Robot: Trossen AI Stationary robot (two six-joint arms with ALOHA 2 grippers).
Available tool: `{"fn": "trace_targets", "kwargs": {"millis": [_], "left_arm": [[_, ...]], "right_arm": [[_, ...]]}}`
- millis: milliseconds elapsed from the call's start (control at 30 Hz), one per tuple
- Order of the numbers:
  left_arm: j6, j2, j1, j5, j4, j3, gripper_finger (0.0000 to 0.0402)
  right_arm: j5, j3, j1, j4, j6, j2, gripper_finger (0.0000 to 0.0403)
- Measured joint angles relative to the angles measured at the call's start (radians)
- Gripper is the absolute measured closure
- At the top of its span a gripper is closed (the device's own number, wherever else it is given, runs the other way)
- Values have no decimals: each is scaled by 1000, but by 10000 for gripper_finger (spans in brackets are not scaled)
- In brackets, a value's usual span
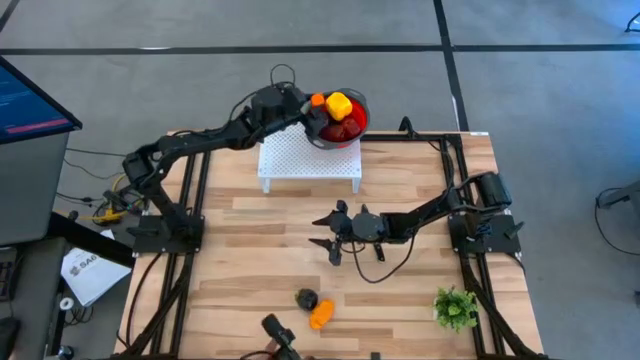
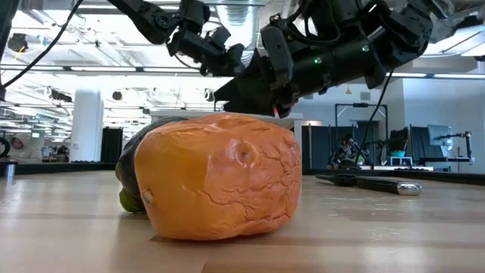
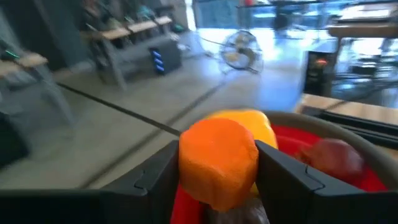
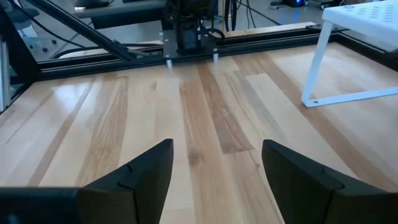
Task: Pick & Place Fruit
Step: Put the orange tangerine into the strainer bowl on the shelf, then put the black mangosteen into the strainer bowl on the shelf
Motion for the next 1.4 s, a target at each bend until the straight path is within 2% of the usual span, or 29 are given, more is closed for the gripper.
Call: {"fn": "trace_targets", "kwargs": {"millis": [167,600,833,1000,1167,1267,1400], "left_arm": [[-78,21,47,152,8,-1,224],[-95,98,76,201,92,0,171],[-91,81,75,201,101,-2,163],[-90,-13,65,262,10,-1,164],[-59,-190,7,418,-195,-45,165],[-11,-315,-72,483,-262,-156,165],[50,-488,-225,494,-264,-376,165]], "right_arm": [[0,0,-2,13,0,0,163],[0,0,-3,17,0,0,163],[1,0,5,14,8,0,163],[0,0,16,13,8,0,163],[1,0,25,13,7,0,163],[1,0,25,13,8,0,163],[6,0,33,18,8,0,163]]}}
